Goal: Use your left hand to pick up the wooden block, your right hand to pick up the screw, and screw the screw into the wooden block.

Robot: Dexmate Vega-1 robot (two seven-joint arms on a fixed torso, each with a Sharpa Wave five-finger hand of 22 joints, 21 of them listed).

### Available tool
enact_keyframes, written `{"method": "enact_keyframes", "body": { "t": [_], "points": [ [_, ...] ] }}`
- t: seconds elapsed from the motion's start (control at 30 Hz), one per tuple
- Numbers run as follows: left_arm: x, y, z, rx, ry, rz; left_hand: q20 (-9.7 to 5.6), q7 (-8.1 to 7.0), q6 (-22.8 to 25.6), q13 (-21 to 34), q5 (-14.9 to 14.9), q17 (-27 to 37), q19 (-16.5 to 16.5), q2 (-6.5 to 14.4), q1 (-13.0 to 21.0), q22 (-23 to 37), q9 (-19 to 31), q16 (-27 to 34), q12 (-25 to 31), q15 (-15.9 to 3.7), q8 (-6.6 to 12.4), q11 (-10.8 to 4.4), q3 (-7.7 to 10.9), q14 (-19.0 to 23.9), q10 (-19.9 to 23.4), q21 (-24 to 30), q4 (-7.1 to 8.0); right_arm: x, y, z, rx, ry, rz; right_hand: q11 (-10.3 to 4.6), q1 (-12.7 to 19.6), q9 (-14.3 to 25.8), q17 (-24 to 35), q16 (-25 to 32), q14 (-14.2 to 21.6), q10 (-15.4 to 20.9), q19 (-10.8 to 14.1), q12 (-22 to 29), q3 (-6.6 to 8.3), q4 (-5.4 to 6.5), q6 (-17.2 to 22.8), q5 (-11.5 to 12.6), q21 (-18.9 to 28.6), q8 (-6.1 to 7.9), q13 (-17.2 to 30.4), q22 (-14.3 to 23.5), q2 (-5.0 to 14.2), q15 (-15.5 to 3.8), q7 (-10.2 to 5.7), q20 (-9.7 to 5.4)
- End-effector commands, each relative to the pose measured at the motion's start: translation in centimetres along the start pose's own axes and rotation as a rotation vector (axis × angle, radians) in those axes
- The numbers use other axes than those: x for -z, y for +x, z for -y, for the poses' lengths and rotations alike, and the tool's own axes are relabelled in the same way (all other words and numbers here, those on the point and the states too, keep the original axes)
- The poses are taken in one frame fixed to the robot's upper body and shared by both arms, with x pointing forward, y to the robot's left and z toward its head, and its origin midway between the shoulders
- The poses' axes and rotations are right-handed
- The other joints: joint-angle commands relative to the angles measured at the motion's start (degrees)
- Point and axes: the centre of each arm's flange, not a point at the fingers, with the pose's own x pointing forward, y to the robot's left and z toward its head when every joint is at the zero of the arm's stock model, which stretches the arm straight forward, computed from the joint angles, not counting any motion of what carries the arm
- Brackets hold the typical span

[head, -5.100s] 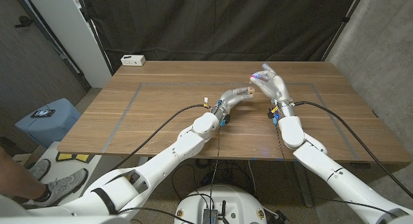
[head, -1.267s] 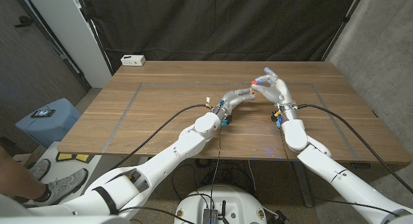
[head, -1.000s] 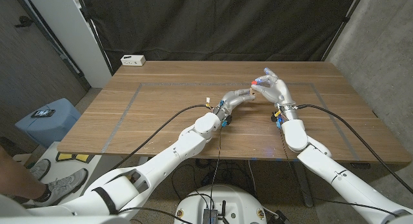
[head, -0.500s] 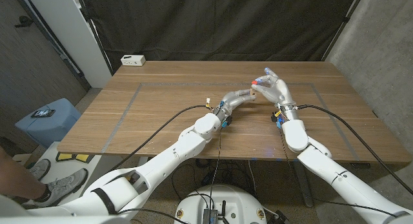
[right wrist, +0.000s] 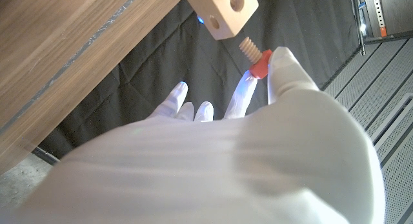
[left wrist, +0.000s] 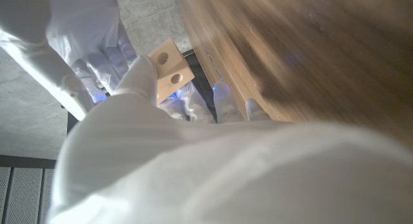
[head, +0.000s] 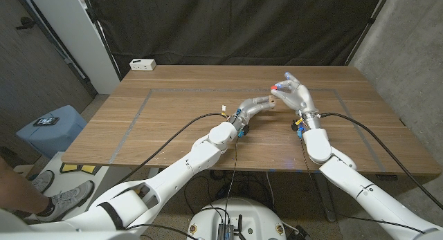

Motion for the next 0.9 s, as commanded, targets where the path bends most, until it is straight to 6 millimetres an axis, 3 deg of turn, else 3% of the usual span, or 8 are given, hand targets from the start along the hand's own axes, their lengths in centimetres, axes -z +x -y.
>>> {"method": "enact_keyframes", "body": {
  "t": [0.03,0.43,0.9],
  "points": [
    [-0.07,-0.01,0.08,0.004,0.013,0.004,0.24,-0.16,0.44,0.24,0.2,0.17,0.31,0.17,-0.1,0.16,0.14,0.39,0.32,-3.84,0.32,-0.13,0.07,0.44,0.38,0.34,-0.09,-0.07,0.04,0.14,0.006,0.007,-0.003,-0.03,-0.55,-0.04,0.24,0.13,0.21,0.46,0.17,0.24,0.08,0.21,0.69,-0.03,-0.13,-0.08,0.33,0.13,-0.35,-0.88,0.26,0.5],
    [-0.16,0.22,-0.05,0.011,0.025,0.003,0.27,-0.15,0.48,0.27,0.19,0.19,0.34,0.2,-0.4,0.16,0.13,0.41,0.35,-3.85,0.31,-0.12,-0.03,0.56,0.47,0.34,-0.01,0.03,0.29,0.09,0.009,0.016,-0.01,0.12,-0.98,-0.58,0.26,0.14,0.19,0.49,0.1,0.21,0.2,0.26,1.12,0.08,-0.15,-0.3,0.34,0.14,-0.66,-0.85,0.39,0.46],
    [-0.16,0.51,-0.13,0.021,0.033,0.003,0.17,-0.14,0.51,0.3,0.17,0.21,0.39,0.21,-0.91,0.16,0.11,0.43,0.42,-3.79,0.29,-0.09,-0.2,0.74,0.65,0.34,0.14,0.29,0.39,0.01,0.009,0.022,-0.018,-0.7,-1.38,-1.66,0.25,0.09,0.09,0.51,0.09,0.17,0.43,0.15,2.2,0.34,-0.15,-0.62,0.36,0.13,-1.19,-1.17,1.0,0.33]
  ]
}}
